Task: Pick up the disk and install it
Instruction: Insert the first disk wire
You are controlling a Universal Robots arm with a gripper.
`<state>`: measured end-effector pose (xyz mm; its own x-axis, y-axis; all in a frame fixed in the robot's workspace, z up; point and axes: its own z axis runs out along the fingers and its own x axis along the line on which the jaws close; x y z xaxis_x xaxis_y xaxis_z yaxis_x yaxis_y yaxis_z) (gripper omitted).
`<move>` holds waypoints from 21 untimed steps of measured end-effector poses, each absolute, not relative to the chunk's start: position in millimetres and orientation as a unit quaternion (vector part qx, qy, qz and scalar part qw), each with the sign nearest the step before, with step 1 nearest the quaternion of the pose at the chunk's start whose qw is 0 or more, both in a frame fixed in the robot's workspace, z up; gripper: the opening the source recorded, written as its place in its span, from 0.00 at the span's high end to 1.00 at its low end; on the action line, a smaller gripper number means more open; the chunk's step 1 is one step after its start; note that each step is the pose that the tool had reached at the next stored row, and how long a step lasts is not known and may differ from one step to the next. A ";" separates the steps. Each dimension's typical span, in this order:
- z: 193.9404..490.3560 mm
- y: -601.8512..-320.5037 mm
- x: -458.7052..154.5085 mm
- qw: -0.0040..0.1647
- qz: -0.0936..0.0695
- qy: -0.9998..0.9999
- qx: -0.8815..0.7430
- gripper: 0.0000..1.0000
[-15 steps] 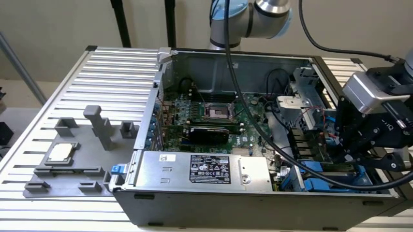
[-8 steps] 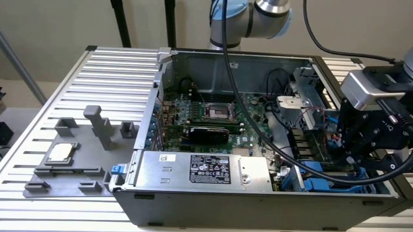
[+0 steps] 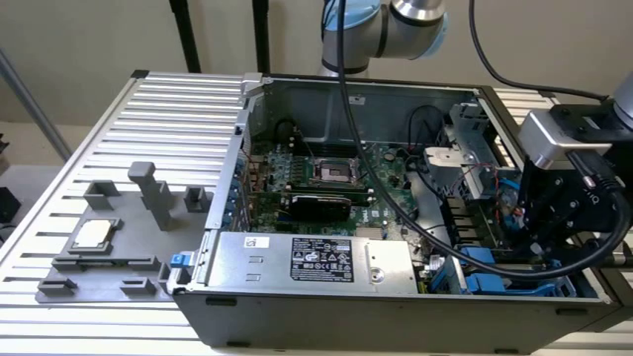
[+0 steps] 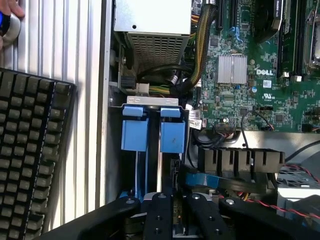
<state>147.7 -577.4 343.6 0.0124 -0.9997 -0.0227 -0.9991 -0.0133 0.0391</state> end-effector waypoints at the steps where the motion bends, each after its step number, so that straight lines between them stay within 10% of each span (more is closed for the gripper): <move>1: 343.0 -577.5 147.7 0.005 -0.021 -0.703 0.711 0.83; 21: 339.9 -576.6 144.7 -0.002 -0.013 -0.706 0.708 0.83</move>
